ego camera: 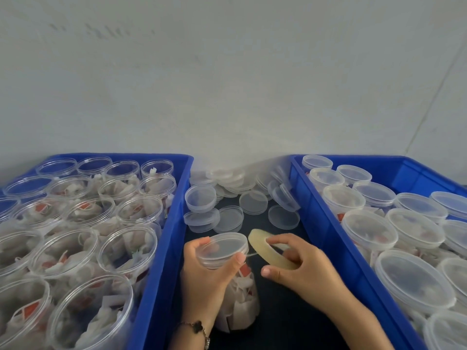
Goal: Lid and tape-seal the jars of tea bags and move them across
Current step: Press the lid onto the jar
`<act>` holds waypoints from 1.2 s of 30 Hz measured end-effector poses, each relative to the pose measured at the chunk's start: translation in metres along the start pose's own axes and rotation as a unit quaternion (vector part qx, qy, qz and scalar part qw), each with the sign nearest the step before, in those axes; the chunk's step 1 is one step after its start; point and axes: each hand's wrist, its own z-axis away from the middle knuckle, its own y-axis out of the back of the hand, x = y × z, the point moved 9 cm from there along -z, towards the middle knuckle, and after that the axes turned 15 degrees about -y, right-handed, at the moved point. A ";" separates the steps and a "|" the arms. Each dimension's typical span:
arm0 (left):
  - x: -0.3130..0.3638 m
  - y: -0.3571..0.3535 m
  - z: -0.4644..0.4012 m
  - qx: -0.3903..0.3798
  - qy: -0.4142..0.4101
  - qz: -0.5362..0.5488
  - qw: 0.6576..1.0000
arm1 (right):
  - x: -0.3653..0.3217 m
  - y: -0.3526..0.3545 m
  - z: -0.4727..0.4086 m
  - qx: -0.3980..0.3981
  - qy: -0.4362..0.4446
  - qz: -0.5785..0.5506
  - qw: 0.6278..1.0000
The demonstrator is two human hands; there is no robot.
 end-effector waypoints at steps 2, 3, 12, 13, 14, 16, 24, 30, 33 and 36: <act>0.001 -0.002 0.000 -0.008 0.000 -0.007 1.000 | -0.006 0.013 0.001 0.032 0.012 0.071 0.997; 0.001 -0.003 0.000 -0.013 -0.002 -0.010 1.000 | -0.009 0.018 0.000 0.038 0.017 0.093 0.995; 0.005 -0.008 0.003 -0.021 -0.023 -0.036 0.999 | -0.014 0.029 -0.008 0.125 0.006 0.176 0.976; 0.007 -0.009 0.003 -0.023 -0.024 -0.032 0.999 | -0.012 0.028 -0.011 0.122 -0.001 0.176 0.977; 0.009 -0.010 0.004 -0.026 -0.024 -0.021 0.999 | -0.011 0.026 -0.014 0.113 -0.007 0.173 0.978; 0.014 -0.013 0.003 -0.038 -0.018 0.016 0.999 | -0.010 0.023 -0.019 0.087 -0.010 0.155 0.984; 0.019 -0.017 0.006 -0.079 0.030 0.159 0.984 | -0.017 0.030 -0.027 0.112 -0.008 0.183 0.977; 0.019 -0.021 0.010 -0.087 0.051 0.226 0.969 | -0.018 0.019 -0.032 0.099 0.006 0.212 0.972; 0.018 -0.025 0.013 -0.096 0.067 0.257 0.959 | -0.024 0.013 -0.035 0.084 0.024 0.218 0.972; 0.019 -0.026 0.013 -0.098 0.072 0.274 0.954 | -0.028 0.005 -0.035 0.078 0.039 0.217 0.972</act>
